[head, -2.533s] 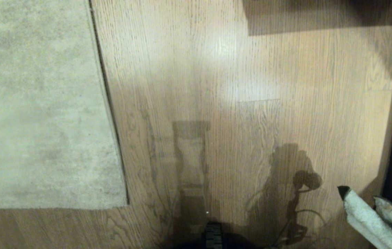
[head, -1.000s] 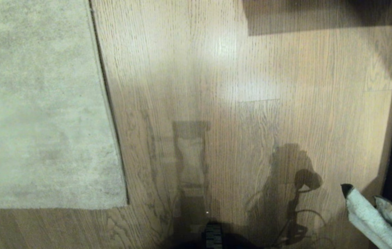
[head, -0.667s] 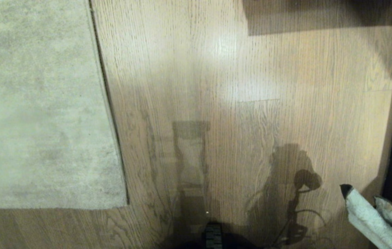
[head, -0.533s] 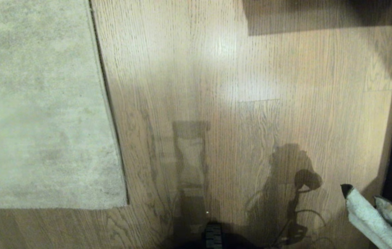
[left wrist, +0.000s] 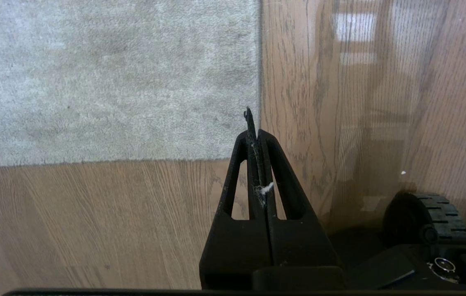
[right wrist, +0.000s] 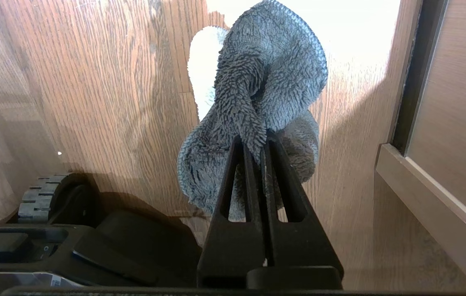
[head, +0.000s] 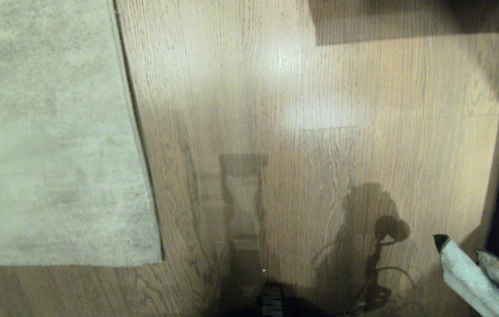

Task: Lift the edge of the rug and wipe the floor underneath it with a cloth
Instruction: Lift up the carpet

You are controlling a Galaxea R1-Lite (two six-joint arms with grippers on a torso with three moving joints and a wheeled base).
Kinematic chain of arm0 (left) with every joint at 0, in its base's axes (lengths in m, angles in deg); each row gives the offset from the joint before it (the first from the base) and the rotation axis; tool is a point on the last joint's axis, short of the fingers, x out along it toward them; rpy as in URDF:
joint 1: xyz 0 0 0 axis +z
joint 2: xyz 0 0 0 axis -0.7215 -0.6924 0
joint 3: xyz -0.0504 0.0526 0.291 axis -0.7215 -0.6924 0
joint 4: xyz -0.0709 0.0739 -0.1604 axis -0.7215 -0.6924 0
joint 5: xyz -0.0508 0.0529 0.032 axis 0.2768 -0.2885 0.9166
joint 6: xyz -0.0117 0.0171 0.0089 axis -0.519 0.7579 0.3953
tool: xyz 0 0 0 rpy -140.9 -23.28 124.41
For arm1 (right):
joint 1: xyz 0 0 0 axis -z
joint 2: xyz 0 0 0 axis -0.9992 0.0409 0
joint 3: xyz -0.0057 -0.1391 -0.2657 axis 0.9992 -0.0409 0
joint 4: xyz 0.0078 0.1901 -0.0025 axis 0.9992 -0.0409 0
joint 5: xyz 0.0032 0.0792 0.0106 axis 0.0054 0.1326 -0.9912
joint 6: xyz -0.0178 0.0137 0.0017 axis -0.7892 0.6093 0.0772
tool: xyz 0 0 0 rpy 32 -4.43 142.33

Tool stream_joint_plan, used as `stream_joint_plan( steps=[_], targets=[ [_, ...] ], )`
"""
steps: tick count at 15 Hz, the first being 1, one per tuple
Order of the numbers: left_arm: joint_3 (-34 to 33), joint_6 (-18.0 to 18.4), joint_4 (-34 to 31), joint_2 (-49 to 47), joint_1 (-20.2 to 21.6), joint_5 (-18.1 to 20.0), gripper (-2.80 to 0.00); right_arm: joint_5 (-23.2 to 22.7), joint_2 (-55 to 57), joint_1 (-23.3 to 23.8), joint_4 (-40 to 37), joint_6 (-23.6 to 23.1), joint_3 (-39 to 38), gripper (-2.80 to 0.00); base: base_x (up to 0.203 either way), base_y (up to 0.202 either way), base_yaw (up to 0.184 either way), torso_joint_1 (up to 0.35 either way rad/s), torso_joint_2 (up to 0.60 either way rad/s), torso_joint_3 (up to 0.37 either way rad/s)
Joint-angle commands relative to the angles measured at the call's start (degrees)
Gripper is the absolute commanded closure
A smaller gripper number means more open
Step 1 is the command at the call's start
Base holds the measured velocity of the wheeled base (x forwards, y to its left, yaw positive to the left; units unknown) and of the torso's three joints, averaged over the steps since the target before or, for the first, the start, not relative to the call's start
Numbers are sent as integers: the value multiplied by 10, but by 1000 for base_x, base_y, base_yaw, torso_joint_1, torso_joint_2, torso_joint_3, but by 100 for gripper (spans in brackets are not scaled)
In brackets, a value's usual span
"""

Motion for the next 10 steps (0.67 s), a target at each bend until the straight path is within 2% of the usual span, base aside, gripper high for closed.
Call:
stream_joint_plan(
  steps=[1, 10],
  targets=[
    [0, 0, 0, -1, 0, 0, 0, 0, 1, 0, 0, 0, -1, 0, 0, 0, 0, 0, 0, 0],
    [0, -1, 0, -1, 0, 0, 0, 0, 1, 0, 0, 0, 0, 0, 0, 0, 0, 0, 0, 0]
  ],
)
